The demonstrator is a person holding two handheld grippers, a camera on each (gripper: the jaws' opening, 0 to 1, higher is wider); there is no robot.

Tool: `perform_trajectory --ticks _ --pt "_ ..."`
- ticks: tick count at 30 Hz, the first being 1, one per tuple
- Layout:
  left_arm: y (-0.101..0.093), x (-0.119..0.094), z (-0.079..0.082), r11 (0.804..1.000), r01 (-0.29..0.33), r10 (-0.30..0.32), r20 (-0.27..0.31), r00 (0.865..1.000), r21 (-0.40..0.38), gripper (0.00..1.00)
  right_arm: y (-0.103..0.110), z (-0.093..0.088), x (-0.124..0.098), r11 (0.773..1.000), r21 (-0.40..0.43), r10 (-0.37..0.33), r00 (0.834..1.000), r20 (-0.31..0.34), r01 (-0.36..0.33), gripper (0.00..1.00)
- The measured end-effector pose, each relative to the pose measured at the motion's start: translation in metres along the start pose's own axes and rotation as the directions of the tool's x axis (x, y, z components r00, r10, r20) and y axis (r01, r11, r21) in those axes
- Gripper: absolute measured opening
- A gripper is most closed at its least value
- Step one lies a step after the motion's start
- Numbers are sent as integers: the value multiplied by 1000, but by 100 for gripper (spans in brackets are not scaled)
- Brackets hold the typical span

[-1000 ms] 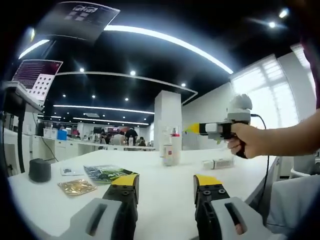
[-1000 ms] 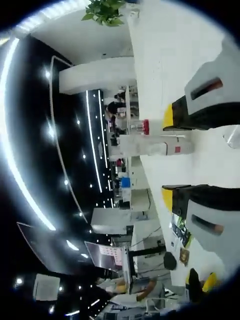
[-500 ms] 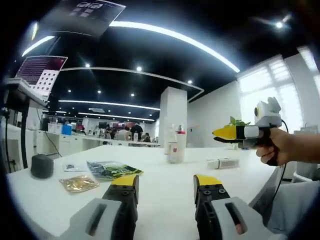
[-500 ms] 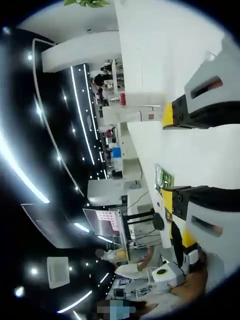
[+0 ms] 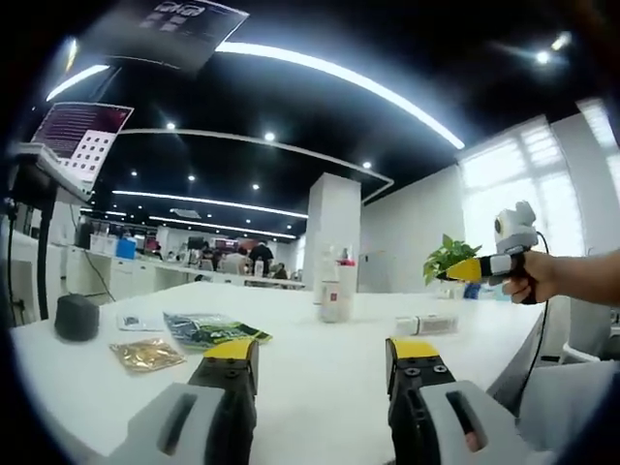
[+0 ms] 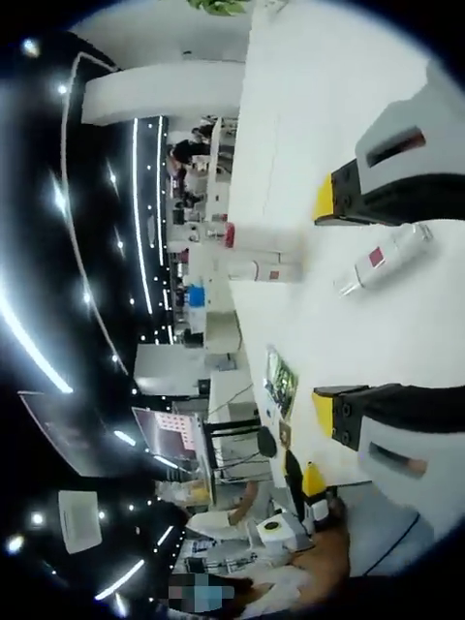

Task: Arrange the skincare products in the storage area until every visible bottle or jar stands upright without overlapping.

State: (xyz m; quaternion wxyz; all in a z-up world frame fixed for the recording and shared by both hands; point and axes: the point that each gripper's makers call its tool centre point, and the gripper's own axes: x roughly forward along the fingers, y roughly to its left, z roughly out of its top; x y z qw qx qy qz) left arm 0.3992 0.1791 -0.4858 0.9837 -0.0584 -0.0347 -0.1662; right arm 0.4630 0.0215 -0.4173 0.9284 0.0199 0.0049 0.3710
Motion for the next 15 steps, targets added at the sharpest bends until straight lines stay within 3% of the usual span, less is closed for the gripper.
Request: perform_trajectory --ticks 5,7,8,9,10,11,12,14,15 --pt "-1 0 1 1000 3 -3 6 1000 -10 63 -21 6 -17 1000 -2 8 1000 -17 -8 52" --pt "-2 -1 2 1000 12 -12 12 1000 -14 65 -44 3 -24 998 -59 -8 996 -90 3 51" --pt "-3 -1 3 1000 13 -12 18 1000 -23 66 -48 5 -26 998 -56 3 995 -98 -8 51" --pt "-5 -1 6 998 21 -19 33 999 -53 66 -66 -2 -33 992 -122 5 979 -203 -30 51" --pt "-4 -1 8 998 21 -18 45 999 -63 67 -69 -11 -33 988 -133 36 959 -282 -76 51" --pt "-4 -1 13 995 26 -19 69 997 -94 67 -79 -30 -32 977 -185 23 916 -401 -105 50" --pt "-5 -1 13 995 27 -20 71 997 -96 68 -82 -38 -30 966 -215 29 884 -466 -145 49" --pt "-9 -1 14 994 45 -36 86 996 -99 69 -87 -46 -23 952 -211 65 822 -566 -221 48" --pt "-12 -1 15 994 57 -49 90 995 -88 70 -87 -55 -20 949 -171 103 772 -628 -266 47"
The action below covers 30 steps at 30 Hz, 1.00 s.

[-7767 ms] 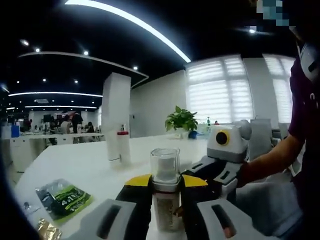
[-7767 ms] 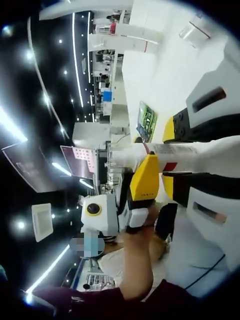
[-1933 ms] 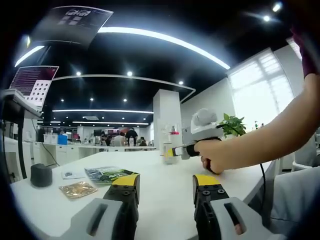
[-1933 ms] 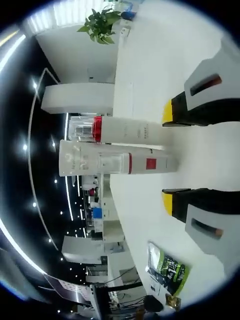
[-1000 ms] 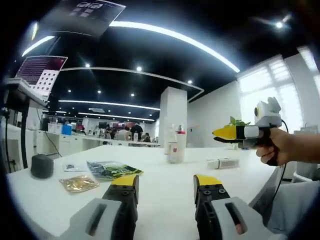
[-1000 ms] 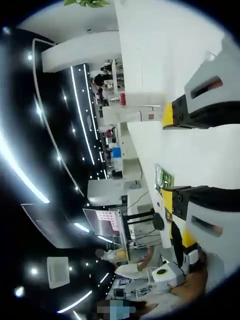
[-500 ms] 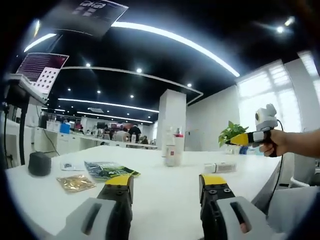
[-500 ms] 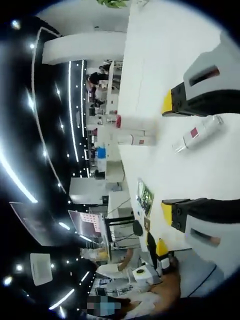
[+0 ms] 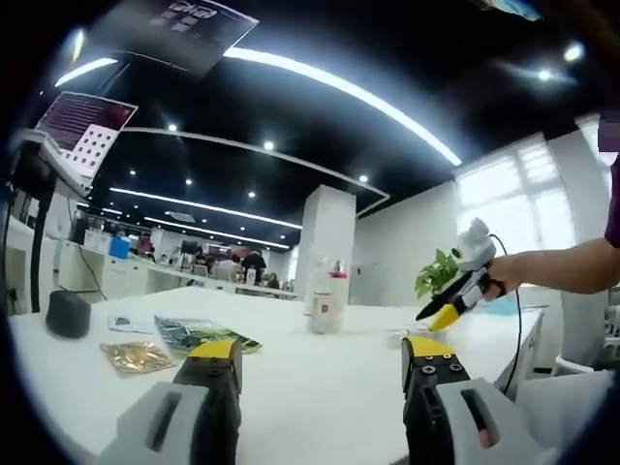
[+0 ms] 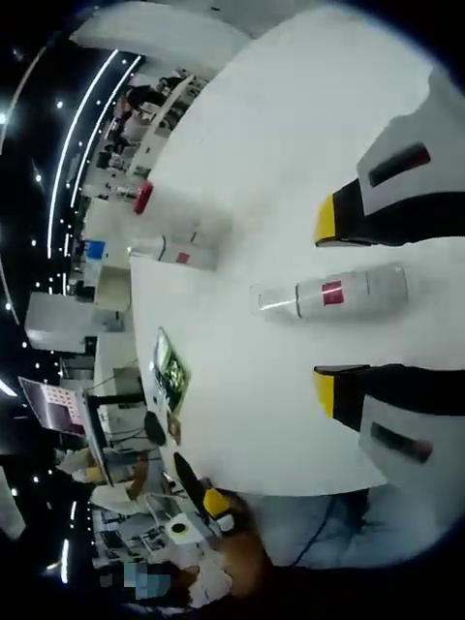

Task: Arrange the skincare products in the storage area until every visible bottle or jar stands upright without overlapping.

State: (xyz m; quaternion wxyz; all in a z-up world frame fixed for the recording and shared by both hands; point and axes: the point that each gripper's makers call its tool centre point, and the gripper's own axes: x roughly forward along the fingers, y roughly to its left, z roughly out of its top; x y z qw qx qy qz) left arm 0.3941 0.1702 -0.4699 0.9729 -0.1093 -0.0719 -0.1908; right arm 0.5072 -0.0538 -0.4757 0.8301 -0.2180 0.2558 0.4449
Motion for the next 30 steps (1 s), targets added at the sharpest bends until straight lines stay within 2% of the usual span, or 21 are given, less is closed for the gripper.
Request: perform_trajectory --ticks 1,2,5,8,9,10,13,14,17,19,20,22,25,26,30 --pt "-1 0 -4 1000 3 -2 -24 1000 25 71 3 -8 7 998 -1 67 994 -82 -67 45" --pt "-2 1 -6 999 7 -6 -38 999 42 72 6 -12 12 993 -29 105 986 -132 -110 42" --pt "-4 1 -8 998 11 -8 -50 999 56 72 0 -13 16 993 -52 98 979 -180 -109 35" --pt "-3 1 -12 997 14 -8 -68 998 75 72 -11 -7 20 993 -38 97 970 -223 -108 28" --pt "-3 1 -12 997 14 -8 -68 998 76 72 -10 -8 20 989 -55 120 957 -265 -139 28" --pt "-3 1 -12 997 14 -9 -68 998 75 72 -9 -9 21 988 -52 125 953 -274 -145 28" --pt "-2 1 -12 997 14 -9 -68 998 78 71 -4 -13 21 977 -67 167 924 -345 -202 24" --pt "-2 0 -12 996 16 -10 -70 997 83 70 -3 -13 22 977 -47 176 915 -364 -206 22" --pt "-3 0 -13 996 23 -17 -72 997 88 70 -6 -14 25 976 -51 176 902 -394 -213 20" --pt "-3 -1 -13 996 26 -19 -73 997 88 70 -7 -20 24 975 -45 177 878 -445 -220 18" --pt "-3 -1 -13 996 26 -20 -74 997 88 69 -6 -22 24 974 -41 180 872 -456 -223 18" --pt "-3 -1 -14 995 24 -17 -77 997 92 68 0 -25 21 966 -34 204 838 -507 -255 18" --pt "-1 1 -17 993 14 -3 -89 996 120 66 4 -24 23 965 -3 220 820 -528 -261 17" --pt "-1 0 -17 992 12 -1 -91 996 122 65 5 -24 23 964 14 229 807 -545 -265 17" --pt "-1 -1 -16 993 15 -5 -88 996 113 63 8 -25 22 958 -15 226 786 -575 -287 16"
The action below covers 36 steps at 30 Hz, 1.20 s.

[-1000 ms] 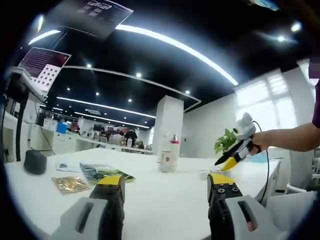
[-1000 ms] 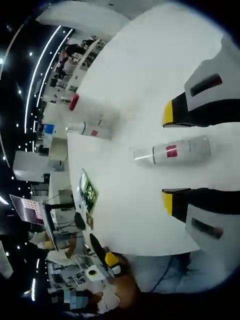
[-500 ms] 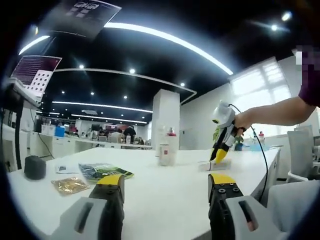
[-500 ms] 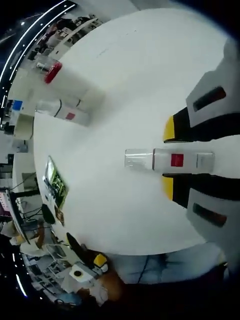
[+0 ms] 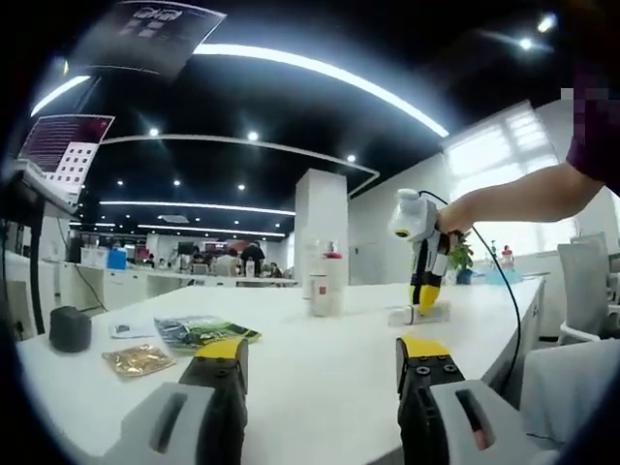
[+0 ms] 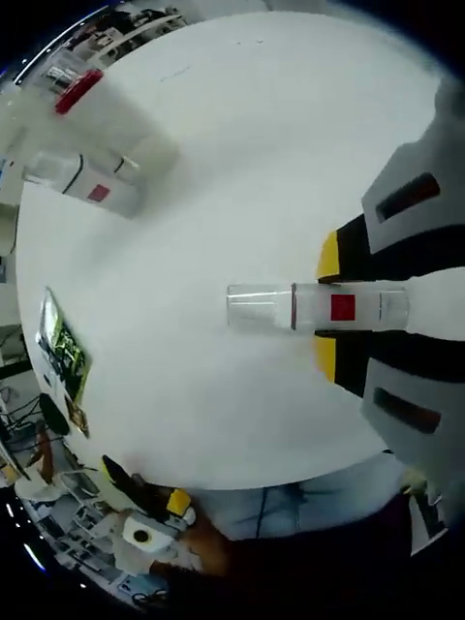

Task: Arrange the skincare products in the storage area until every visible bottle or jar stands upright without overlapping.

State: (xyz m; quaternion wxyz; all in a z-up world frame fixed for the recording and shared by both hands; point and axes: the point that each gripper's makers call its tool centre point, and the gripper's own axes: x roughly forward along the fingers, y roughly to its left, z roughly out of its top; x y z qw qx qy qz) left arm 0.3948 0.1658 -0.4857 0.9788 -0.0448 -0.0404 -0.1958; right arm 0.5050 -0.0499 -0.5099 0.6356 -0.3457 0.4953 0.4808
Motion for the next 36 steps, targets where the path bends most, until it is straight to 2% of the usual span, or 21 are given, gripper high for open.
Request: perform_trajectory --ticks 1,5,14,17,19,22,24,25,28,30,31,33,34,35,36 --pt "0 0 0 1000 2 -2 -2 1000 -4 63 4 -2 1 1000 -23 20 999 -32 -20 16" --pt "-1 0 -1 1000 5 -5 -6 1000 0 63 4 -1 3 999 -17 27 996 -87 -29 16" --pt "0 0 -2 1000 -8 8 -8 1000 15 62 6 0 4 999 -22 45 990 -132 -49 16" --pt "0 -1 -1 1000 -8 8 -6 1000 11 61 2 3 4 1000 -14 17 994 -109 -19 15" --pt "0 -1 -2 1000 -6 6 -10 1000 21 61 -2 8 2 1000 6 -7 998 -61 7 15" --pt "0 -1 -3 999 -5 6 -14 1000 34 61 -8 22 -6 997 79 -23 998 57 19 15" --pt "0 -1 -3 999 -4 5 -14 1000 34 60 -9 27 -8 995 103 -25 994 107 14 15" --pt "1 -1 -3 999 -6 6 -13 1000 35 59 -10 33 -10 992 128 -18 986 164 -3 15" --pt "2 0 -3 999 -9 9 -12 1000 35 58 -19 39 -13 984 176 -52 970 237 9 15" --pt "3 0 -3 999 -17 18 -13 1000 36 57 -22 48 -16 979 205 -56 948 314 -10 15" --pt "3 0 -3 999 -17 18 -13 1000 35 57 -23 50 -16 978 210 -56 942 331 -15 15" --pt "3 0 -3 999 -16 16 -11 1000 35 57 -30 62 -22 966 257 -95 897 431 -21 15" --pt "3 0 -3 999 -15 15 -10 1000 35 57 -31 64 -23 964 265 -100 888 448 -25 15" --pt "3 0 -3 999 -14 14 -11 1000 36 57 -36 73 -28 955 295 -130 846 516 -34 15" --pt "3 0 -3 999 -14 14 -11 1000 37 56 -37 75 -29 953 302 -135 834 535 -39 15"
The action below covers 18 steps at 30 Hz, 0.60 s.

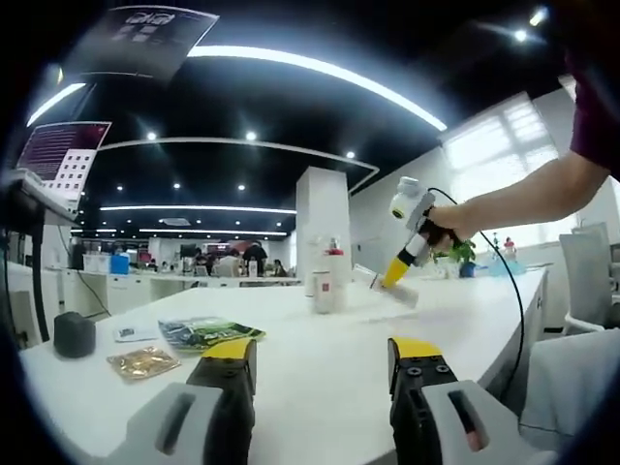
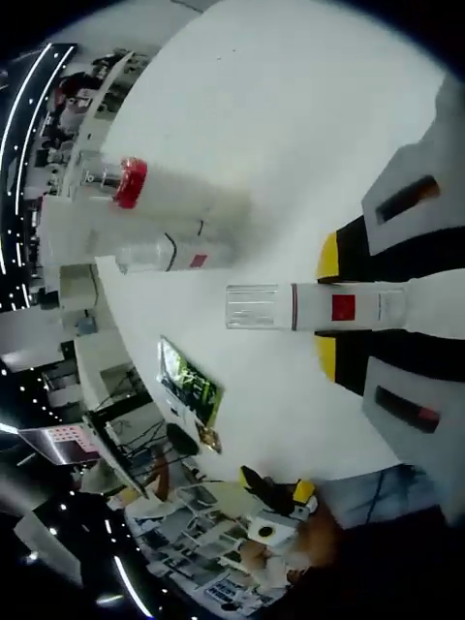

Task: Arrange the skincare products in the storage area until every visible bottle or jar stands upright without overlapping.

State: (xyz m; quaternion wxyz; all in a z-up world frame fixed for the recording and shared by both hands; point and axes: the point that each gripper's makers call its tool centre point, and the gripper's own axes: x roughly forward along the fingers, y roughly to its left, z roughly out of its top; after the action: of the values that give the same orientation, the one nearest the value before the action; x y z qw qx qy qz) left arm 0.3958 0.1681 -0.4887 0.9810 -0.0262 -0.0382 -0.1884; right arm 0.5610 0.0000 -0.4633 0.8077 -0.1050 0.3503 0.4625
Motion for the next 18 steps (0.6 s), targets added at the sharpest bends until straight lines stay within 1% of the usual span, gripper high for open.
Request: perform_trajectory --ticks 1,2,3,4,5,6,8,9,10,11,12,13,14,15,16,18 --pt "0 0 0 1000 0 0 -1 1000 2 56 2 6 1 1000 6 15 999 53 -15 15" --pt "0 0 0 1000 0 0 -2 1000 4 56 3 12 2 1000 4 15 994 111 -16 15" --pt "0 0 -1 1000 0 0 -3 1000 7 56 6 14 2 999 11 34 990 140 -36 15" --pt "0 0 -1 1000 -2 2 -3 1000 10 56 9 22 3 997 52 43 975 218 -55 15" --pt "0 0 -1 1000 -3 3 -3 1000 10 56 10 23 4 997 50 50 971 234 -63 15" --pt "0 0 -1 1000 -3 3 -4 1000 11 56 5 26 6 998 62 10 961 276 -29 15" --pt "0 0 -1 1000 0 0 -4 1000 10 56 6 26 8 998 56 2 954 299 -20 15" --pt "0 0 -1 1000 1 -1 -4 1000 11 56 4 29 9 997 74 -23 942 336 -2 15" --pt "0 -1 -1 1000 2 -2 -5 1000 12 56 0 34 9 996 88 -50 919 390 17 15" --pt "-1 -1 -2 1000 3 -3 -7 1000 16 56 -4 36 8 995 90 -79 903 422 45 15" --pt "-1 -1 -2 1000 3 -3 -7 1000 17 56 -5 37 8 994 95 -90 896 436 53 15" --pt "-1 0 -2 1000 4 -4 -8 1000 20 56 -6 39 10 993 105 -95 875 474 52 15" --pt "-1 0 -2 1000 4 -4 -9 1000 21 56 -4 40 12 995 94 -84 866 493 43 15" --pt "-1 0 -2 1000 4 -4 -9 1000 22 56 -5 42 13 995 90 -86 847 524 45 15" --pt "-1 -1 -3 1000 6 -6 -10 1000 25 56 -8 39 15 993 96 -106 845 524 65 15" --pt "-1 -1 -3 999 10 -9 -12 1000 32 56 -11 37 20 991 110 -120 840 530 73 15"
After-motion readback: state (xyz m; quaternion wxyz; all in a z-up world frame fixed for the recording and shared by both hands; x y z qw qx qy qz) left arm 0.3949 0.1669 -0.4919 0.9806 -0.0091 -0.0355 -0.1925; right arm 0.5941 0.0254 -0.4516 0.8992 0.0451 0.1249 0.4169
